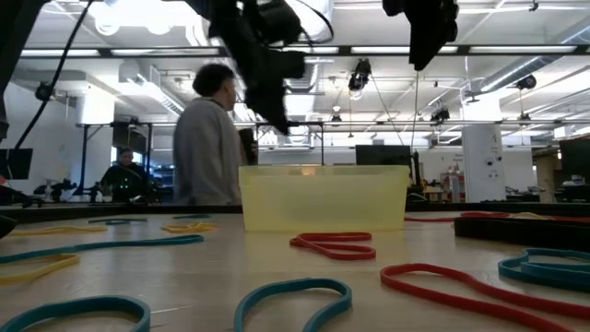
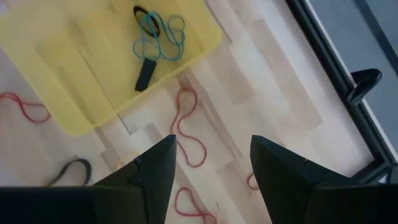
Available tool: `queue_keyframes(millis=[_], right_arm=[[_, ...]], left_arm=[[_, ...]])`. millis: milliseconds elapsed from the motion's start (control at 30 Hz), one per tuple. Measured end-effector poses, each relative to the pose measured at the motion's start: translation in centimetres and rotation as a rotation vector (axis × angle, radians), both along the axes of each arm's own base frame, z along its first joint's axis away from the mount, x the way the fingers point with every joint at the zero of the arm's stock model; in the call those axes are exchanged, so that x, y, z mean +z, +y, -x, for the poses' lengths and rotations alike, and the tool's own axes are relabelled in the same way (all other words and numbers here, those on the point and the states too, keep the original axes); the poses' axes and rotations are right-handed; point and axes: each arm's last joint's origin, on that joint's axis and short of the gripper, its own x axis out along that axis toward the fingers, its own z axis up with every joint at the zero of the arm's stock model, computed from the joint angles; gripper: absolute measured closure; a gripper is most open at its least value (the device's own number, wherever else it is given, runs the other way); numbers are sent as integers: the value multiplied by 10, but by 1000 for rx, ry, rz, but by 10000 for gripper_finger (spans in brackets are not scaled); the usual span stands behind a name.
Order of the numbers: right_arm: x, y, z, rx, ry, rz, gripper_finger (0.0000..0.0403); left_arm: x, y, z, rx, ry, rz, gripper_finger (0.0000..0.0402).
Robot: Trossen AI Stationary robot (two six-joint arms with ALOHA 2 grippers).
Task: Pick and place rubber bands into bin
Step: Put the blue rubber band into the yellow bin
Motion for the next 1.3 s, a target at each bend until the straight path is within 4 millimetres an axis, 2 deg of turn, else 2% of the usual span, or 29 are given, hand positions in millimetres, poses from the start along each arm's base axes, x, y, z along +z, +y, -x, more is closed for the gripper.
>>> queue_keyframes(millis=[100,200,300,433,600,767,967,1133,1300], right_arm=[[-8,0,0,4,29,-3,211],[-18,0,-1,4,47,-7,211],[-27,0,-3,5,55,-8,211],[-37,-1,-3,3,74,-12,211],[-46,0,-2,4,102,-21,211],[-52,0,-2,13,121,-28,211],[-53,-3,-1,8,118,-53,211],[-50,-7,-1,-7,98,-72,211],[-49,-7,-1,-18,93,-74,211]], left_arm=[[9,7,20,95,98,-81,402],[11,18,33,199,104,-3,399],[7,28,41,292,97,35,378],[-17,31,50,339,169,74,329],[-61,27,68,457,284,152,261],[-97,34,84,614,277,213,225],[-104,52,92,709,208,245,221],[-104,61,88,664,133,230,221],[-123,66,86,671,198,250,221]])
